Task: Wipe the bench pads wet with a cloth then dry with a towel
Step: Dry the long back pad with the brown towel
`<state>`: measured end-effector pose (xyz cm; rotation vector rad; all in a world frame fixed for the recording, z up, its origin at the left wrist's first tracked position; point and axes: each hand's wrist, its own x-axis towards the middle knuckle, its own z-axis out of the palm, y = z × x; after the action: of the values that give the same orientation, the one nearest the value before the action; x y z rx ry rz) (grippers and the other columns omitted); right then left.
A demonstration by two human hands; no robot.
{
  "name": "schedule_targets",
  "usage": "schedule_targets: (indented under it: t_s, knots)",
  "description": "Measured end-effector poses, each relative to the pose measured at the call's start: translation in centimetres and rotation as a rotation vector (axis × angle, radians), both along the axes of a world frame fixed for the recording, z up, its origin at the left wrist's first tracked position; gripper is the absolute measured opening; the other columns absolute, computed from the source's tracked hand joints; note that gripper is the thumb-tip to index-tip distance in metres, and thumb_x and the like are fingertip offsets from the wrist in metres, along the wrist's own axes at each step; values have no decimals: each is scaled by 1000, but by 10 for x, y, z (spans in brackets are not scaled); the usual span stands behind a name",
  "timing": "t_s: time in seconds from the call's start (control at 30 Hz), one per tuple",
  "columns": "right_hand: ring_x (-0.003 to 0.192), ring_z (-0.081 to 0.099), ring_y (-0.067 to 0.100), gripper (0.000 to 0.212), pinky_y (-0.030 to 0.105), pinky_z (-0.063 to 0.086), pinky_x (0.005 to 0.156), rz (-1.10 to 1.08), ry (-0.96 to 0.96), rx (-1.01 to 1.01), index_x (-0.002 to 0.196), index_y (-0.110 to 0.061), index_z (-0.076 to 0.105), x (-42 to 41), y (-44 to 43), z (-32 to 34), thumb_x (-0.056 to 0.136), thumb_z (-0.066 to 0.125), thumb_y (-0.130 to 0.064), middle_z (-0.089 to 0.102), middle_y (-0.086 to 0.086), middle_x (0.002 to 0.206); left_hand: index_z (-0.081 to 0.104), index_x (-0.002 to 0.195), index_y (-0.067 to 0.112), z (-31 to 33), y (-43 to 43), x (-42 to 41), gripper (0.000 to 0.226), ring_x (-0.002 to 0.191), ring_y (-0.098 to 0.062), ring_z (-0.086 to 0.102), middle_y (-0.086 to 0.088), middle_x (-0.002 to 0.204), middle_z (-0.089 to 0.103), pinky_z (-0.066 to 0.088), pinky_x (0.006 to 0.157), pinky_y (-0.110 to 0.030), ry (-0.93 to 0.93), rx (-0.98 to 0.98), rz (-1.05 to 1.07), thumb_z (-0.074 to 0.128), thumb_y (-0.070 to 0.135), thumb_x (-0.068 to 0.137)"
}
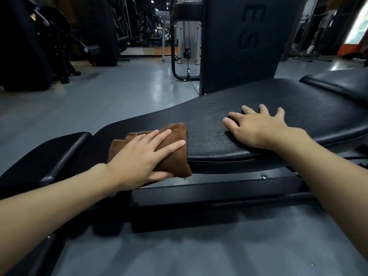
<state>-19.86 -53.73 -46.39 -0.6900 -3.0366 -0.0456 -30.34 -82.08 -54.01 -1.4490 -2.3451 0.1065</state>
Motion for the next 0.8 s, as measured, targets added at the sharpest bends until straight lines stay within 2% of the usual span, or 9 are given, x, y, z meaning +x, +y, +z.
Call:
schedule_targets:
  t_s: [0.13, 0.27, 0.4, 0.47, 0.53, 0.6, 0.67, 0.73, 0.8]
  knots:
    - [151, 12, 38, 56, 69, 0, 113, 27, 116, -64, 145, -40, 43, 1, 0, 0, 101, 13, -58, 30, 0, 161, 24, 152, 36, 7, 30, 18, 80, 132, -44, 49, -18, 152, 44, 45, 104, -55, 20, 47, -35, 38, 74, 83]
    - [128, 48, 29, 44, 59, 19, 114, 19, 377, -204, 129, -31, 57, 9, -3, 9, 103, 25, -47, 62, -2, 127, 9, 151, 41, 18, 89, 50, 80, 135, -46, 43, -19, 156, 38, 40, 106, -56, 24, 42, -85, 27, 77, 81]
    - [107, 59, 26, 24, 48, 42, 101, -127, 908, -444, 106, -24, 62, 21, -21, 23, 100, 40, -29, 62, -3, 98, -8, 154, 45, 32, 89, 54, 86, 151, -31, 17, -3, 167, 13, 21, 119, -51, -90, -14, -95, 25, 81, 82]
    - [101, 57, 21, 18, 40, 39, 99, -199, 1204, -409, 102, -23, 60, 27, -47, 23, 95, 44, -20, 62, -4, 99, 2, 155, 46, 44, 61, 39, 81, 153, -20, 9, 7, 166, 12, 12, 121, -51, -224, 57, -98, 22, 81, 84]
    - [100, 54, 20, 19, 32, 30, 90, -202, 1363, -281, 101, -20, 61, 31, -91, 10, 89, 47, -17, 63, -4, 100, 22, 151, 44, 52, 35, 19, 68, 150, -17, 20, 8, 161, 25, 19, 119, -50, -270, 172, -68, 19, 70, 88]
    - [104, 52, 20, 24, 34, 29, 90, -137, 1368, -194, 103, -18, 66, 28, -139, -14, 86, 49, -20, 65, -3, 103, 36, 144, 38, 55, 19, 4, 56, 141, -16, 38, 10, 152, 40, 34, 111, -45, -300, 217, 0, 25, 57, 93]
    - [122, 51, 23, 32, 44, 30, 104, -76, 1142, -81, 110, -20, 70, 14, -171, -47, 90, 47, -31, 67, -1, 116, 38, 140, 36, 51, 10, -6, 42, 132, -15, 46, 12, 146, 48, 41, 104, -43, -414, 173, 93, 31, 46, 100]
    - [139, 41, 30, 41, 52, 21, 116, -66, 898, 19, 116, -22, 71, 4, -179, -76, 94, 44, -43, 63, 5, 132, 38, 138, 37, 43, 5, -11, 36, 128, -15, 49, 12, 142, 51, 43, 99, -41, -462, 133, 137, 34, 42, 102]
    - [146, 32, 33, 43, 52, 16, 120, -54, 820, 77, 119, -22, 71, 6, -166, -91, 94, 46, -46, 57, 10, 142, 43, 136, 36, 39, 5, -13, 36, 128, -14, 49, 13, 139, 52, 43, 98, -40, -437, 162, 118, 34, 43, 102]
